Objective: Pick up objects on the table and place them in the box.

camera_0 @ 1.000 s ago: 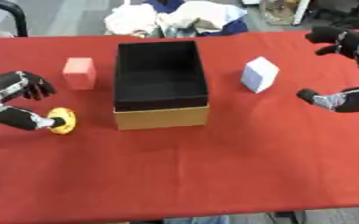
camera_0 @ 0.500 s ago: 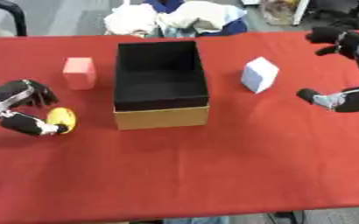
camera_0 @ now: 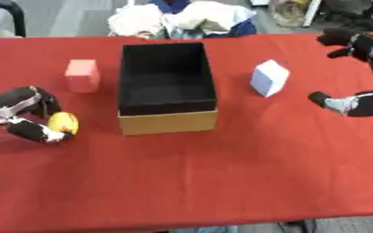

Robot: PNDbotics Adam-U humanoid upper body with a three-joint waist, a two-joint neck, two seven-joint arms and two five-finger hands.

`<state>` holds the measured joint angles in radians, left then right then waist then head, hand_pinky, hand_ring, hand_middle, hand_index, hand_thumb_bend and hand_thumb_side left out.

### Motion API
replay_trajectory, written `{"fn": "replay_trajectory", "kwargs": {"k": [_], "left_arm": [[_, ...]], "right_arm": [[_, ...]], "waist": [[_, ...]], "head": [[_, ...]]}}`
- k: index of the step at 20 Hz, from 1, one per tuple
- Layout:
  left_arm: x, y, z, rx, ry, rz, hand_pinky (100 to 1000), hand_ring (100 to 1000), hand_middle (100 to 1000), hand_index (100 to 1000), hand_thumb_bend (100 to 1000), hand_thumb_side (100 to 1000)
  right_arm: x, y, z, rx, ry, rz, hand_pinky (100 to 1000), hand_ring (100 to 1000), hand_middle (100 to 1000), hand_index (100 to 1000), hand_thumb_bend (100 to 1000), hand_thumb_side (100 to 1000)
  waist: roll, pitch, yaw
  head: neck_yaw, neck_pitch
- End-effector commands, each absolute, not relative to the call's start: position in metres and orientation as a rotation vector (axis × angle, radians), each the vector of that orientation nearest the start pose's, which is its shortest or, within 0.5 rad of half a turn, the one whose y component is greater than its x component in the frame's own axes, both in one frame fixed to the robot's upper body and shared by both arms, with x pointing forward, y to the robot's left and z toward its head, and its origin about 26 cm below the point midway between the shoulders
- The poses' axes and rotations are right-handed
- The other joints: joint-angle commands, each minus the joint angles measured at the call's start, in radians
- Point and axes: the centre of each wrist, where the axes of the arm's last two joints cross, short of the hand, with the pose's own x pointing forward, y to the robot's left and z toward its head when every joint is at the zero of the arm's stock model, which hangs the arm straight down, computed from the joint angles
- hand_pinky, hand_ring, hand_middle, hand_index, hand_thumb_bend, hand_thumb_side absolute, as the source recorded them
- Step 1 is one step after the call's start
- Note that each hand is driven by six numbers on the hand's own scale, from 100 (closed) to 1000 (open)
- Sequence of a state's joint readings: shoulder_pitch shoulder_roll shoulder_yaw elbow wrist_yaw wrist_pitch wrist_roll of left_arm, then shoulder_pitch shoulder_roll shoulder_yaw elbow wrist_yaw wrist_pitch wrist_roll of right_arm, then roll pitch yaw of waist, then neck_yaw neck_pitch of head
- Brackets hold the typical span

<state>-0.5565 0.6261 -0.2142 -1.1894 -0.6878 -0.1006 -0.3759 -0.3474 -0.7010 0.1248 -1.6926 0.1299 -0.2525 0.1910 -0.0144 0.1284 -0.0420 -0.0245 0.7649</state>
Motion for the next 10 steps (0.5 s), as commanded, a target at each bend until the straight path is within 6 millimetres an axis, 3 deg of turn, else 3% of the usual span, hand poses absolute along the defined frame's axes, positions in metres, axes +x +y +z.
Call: {"fn": "replay_trajectory", "kwargs": {"k": [1,5,10], "left_arm": [[0.406,0.356,0.137,0.832,-1.294,-1.369,548,429,378,462,540,386],[0.406,0.354,0.142,0.838,-1.342,-1.323,521,381,313,399,507,373],[0.404,0.348,0.163,0.848,-1.448,-1.242,515,372,302,396,471,371]], "right_arm": [[0.339,-0.332,0.189,-0.432,-2.027,1.122,814,916,864,981,457,215],[0.34,-0.331,0.19,-0.431,-2.029,1.121,814,916,864,981,452,218],[0.34,-0.332,0.189,-0.433,-2.028,1.12,815,916,864,981,451,219]], "waist": [[0.0,-0.014,0.001],[0.0,-0.015,0.003],[-0.001,-0.016,0.004]], "head": [[-0.001,0.005],[-0.001,0.005],[-0.002,0.005]]}}
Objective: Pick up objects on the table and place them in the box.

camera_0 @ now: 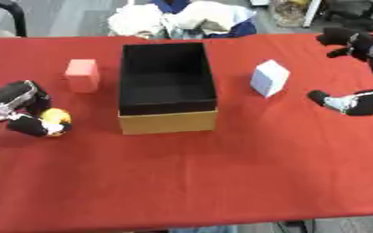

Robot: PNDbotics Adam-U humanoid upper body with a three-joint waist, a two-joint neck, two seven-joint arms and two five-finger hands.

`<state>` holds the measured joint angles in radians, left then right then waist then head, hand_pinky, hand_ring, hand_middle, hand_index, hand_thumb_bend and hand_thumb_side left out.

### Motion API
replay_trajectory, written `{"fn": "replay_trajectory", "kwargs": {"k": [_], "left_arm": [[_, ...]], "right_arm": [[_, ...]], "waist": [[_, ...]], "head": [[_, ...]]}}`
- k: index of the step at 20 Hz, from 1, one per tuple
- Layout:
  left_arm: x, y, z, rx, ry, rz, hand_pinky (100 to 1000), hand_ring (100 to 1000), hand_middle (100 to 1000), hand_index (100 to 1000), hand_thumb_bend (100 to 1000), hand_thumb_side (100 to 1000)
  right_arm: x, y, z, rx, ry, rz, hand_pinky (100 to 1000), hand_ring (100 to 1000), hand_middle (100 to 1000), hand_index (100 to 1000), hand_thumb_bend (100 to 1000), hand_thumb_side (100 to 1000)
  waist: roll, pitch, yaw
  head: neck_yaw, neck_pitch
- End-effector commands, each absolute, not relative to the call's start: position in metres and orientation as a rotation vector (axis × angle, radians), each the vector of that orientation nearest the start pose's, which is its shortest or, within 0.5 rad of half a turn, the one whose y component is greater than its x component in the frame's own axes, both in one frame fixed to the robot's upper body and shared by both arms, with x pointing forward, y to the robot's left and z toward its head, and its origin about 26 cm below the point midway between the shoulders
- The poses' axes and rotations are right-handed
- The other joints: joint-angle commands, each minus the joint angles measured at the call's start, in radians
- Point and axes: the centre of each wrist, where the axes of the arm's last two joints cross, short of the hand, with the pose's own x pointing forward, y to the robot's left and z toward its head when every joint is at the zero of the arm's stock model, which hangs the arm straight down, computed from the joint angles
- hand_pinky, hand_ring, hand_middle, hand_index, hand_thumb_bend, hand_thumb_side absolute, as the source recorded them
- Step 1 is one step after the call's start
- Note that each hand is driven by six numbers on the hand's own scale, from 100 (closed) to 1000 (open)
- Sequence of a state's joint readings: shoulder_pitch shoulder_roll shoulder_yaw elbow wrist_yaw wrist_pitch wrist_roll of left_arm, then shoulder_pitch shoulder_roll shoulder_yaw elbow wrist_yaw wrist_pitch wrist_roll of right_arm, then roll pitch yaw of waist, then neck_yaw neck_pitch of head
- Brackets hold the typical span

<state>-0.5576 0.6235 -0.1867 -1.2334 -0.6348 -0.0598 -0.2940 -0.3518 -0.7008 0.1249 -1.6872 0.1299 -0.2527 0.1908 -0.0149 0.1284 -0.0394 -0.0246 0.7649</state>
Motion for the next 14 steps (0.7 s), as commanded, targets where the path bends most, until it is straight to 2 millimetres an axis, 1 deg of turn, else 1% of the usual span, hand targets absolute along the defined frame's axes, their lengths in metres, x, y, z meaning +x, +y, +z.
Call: {"fn": "replay_trajectory", "kwargs": {"k": [1,4,6,10,14], "left_arm": [[0.404,0.345,0.171,0.853,-1.486,-1.222,515,371,301,396,469,368],[0.406,0.33,0.198,0.875,-1.593,-1.185,518,376,307,403,470,359],[0.409,0.318,0.21,0.884,-1.639,-1.186,518,376,308,404,473,353],[0.42,0.292,0.225,0.879,-1.711,-1.194,517,376,309,407,480,346],[0.437,0.259,0.229,0.857,-1.765,-1.191,516,377,312,412,485,348]], "right_arm": [[0.34,-0.332,0.189,-0.434,-2.027,1.119,815,916,864,981,450,221],[0.34,-0.332,0.188,-0.431,-2.026,1.117,814,916,864,982,441,229],[0.34,-0.331,0.188,-0.426,-2.026,1.117,814,916,864,982,439,230],[0.341,-0.329,0.188,-0.42,-2.029,1.118,814,916,864,982,438,229],[0.342,-0.327,0.187,-0.409,-2.03,1.123,814,916,864,982,435,235]], "waist": [[-0.001,-0.017,0.001],[-0.001,-0.019,0.002],[0.0,-0.021,0.001],[-0.001,-0.023,-0.007],[0.0,-0.024,-0.019]], "head": [[-0.003,0.005],[-0.001,0.005],[0.0,0.005],[0.001,0.005],[0.007,0.005]]}}
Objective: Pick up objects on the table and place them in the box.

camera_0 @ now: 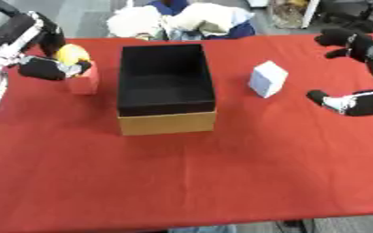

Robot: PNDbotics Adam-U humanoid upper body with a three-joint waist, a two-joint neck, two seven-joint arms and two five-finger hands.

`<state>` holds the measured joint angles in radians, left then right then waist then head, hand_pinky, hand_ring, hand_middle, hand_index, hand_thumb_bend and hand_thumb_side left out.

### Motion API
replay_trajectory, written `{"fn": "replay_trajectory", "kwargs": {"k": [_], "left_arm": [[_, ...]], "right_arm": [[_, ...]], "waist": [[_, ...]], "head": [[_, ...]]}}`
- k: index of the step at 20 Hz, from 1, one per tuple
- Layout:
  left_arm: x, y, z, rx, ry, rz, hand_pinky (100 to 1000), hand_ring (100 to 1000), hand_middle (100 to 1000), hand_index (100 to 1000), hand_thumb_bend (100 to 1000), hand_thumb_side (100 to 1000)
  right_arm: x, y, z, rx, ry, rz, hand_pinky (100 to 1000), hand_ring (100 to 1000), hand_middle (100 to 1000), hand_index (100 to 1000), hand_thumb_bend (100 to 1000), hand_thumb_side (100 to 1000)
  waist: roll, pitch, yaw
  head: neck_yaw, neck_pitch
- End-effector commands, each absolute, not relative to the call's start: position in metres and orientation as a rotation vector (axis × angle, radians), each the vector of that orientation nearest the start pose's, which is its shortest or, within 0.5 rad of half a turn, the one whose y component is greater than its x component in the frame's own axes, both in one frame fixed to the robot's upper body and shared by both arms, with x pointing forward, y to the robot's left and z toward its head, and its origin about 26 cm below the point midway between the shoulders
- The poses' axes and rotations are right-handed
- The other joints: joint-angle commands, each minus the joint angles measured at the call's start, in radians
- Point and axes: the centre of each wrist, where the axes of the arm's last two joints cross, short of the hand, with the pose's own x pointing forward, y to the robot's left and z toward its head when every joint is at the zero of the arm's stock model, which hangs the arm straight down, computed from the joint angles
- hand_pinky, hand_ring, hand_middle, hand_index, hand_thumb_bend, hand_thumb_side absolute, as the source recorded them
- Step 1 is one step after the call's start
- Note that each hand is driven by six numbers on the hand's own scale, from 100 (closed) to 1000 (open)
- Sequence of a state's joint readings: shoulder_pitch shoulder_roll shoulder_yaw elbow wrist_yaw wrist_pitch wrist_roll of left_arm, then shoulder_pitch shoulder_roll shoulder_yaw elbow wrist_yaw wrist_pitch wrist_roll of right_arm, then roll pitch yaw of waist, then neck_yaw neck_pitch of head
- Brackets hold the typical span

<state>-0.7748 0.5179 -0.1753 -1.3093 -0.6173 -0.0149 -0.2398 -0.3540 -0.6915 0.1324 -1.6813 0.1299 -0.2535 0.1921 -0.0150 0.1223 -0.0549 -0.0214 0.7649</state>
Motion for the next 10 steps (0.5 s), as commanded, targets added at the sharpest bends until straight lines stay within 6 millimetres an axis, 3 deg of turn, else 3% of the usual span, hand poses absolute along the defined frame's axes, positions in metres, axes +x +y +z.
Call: {"fn": "replay_trajectory", "kwargs": {"k": [1,6,10], "left_arm": [[0.442,0.251,0.229,0.848,-1.776,-1.19,517,377,312,412,484,346],[0.463,0.208,0.22,0.828,-1.801,-1.203,520,380,316,415,492,347],[0.475,0.183,0.202,0.811,-1.763,-1.264,526,394,337,433,512,362]], "right_arm": [[0.342,-0.327,0.187,-0.405,-2.03,1.125,814,916,864,982,435,235],[0.344,-0.323,0.188,-0.388,-2.038,1.134,813,916,863,982,431,238],[0.345,-0.32,0.189,-0.376,-2.043,1.139,813,915,863,982,428,241]], "waist": [[0.001,-0.017,-0.006],[0.001,-0.013,-0.026],[0.002,-0.011,-0.04]], "head": [[0.005,0.005],[0.017,0.005],[0.026,0.005]]}}
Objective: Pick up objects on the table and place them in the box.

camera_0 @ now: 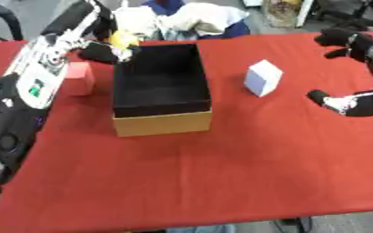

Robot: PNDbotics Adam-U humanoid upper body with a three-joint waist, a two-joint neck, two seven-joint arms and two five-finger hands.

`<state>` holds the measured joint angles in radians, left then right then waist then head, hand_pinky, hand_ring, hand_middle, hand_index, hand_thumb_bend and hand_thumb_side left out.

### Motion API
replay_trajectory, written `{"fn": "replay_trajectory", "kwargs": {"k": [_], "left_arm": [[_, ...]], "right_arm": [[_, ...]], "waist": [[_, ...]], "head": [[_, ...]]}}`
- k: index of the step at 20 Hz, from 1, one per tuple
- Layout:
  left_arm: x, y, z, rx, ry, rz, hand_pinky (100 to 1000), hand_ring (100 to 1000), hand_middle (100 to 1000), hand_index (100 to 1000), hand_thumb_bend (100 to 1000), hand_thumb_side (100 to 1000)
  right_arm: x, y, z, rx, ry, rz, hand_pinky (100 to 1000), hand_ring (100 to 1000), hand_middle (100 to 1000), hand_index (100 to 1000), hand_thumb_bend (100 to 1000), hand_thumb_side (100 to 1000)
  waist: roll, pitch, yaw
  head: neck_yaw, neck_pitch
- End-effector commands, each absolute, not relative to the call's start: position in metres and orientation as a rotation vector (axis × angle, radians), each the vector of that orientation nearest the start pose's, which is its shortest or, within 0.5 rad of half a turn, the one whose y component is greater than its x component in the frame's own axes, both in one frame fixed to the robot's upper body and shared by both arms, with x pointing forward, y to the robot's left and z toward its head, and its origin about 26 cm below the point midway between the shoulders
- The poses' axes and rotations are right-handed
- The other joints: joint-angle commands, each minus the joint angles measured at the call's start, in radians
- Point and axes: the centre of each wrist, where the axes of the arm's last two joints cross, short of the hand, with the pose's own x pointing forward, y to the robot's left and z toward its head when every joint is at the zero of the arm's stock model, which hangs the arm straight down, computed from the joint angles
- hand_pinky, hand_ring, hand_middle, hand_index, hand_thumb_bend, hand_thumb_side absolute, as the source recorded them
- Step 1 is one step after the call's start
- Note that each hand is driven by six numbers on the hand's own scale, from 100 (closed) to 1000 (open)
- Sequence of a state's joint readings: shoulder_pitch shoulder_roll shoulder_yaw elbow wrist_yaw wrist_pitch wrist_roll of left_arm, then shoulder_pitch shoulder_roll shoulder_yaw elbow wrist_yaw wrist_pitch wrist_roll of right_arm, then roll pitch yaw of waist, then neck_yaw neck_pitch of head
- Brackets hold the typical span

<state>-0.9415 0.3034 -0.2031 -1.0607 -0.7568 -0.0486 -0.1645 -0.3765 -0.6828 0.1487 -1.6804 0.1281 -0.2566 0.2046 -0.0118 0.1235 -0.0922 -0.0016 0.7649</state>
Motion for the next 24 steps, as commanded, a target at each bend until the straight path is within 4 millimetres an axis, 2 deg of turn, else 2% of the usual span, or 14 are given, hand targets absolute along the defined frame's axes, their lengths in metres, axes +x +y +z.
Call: {"fn": "replay_trajectory", "kwargs": {"k": [1,5,6,7,9,11,15,19,24], "left_arm": [[0.477,0.179,0.197,0.807,-1.748,-1.283,530,400,345,440,523,373],[0.482,0.169,0.175,0.804,-1.685,-1.361,540,438,396,486,561,388],[0.483,0.168,0.17,0.802,-1.673,-1.377,548,465,431,520,586,403],[0.483,0.166,0.165,0.799,-1.665,-1.39,557,487,462,553,617,417],[0.483,0.166,0.159,0.789,-1.657,-1.414,596,545,536,661,738,496],[0.482,0.168,0.16,0.784,-1.667,-1.425,627,588,591,723,819,540],[0.48,0.175,0.178,0.801,-1.702,-1.418,661,626,641,766,896,586],[0.475,0.187,0.207,0.836,-1.764,-1.387,686,662,676,793,945,611],[0.464,0.213,0.247,0.923,-1.84,-1.299,678,646,656,776,932,561]], "right_arm": [[0.345,-0.319,0.189,-0.374,-2.044,1.14,813,916,863,983,427,241],[0.346,-0.318,0.189,-0.368,-2.047,1.138,813,915,862,983,420,246],[0.346,-0.318,0.189,-0.367,-2.048,1.137,813,915,862,983,419,248],[0.346,-0.318,0.189,-0.366,-2.048,1.137,813,915,862,983,419,247],[0.346,-0.318,0.188,-0.366,-2.047,1.134,813,915,862,983,418,247],[0.346,-0.319,0.187,-0.368,-2.044,1.132,813,915,862,983,417,248],[0.345,-0.32,0.186,-0.371,-2.041,1.129,812,915,862,983,417,248],[0.345,-0.321,0.185,-0.371,-2.036,1.129,813,915,861,983,415,248],[0.345,-0.323,0.183,-0.376,-2.027,1.125,812,915,861,983,414,251]], "waist": [[-0.002,-0.012,-0.005],[-0.001,-0.01,-0.011],[0.0,-0.01,-0.012],[0.0,-0.01,-0.012],[0.001,-0.009,-0.013],[0.001,-0.008,-0.011],[0.002,-0.011,-0.007],[0.003,-0.016,0.0],[0.005,-0.023,0.009]], "head": [[0.007,0.005],[0.01,0.005],[0.01,0.005],[0.009,0.005],[0.007,0.005],[0.003,0.005],[0.001,0.005],[-0.002,0.005],[-0.007,0.005]]}}
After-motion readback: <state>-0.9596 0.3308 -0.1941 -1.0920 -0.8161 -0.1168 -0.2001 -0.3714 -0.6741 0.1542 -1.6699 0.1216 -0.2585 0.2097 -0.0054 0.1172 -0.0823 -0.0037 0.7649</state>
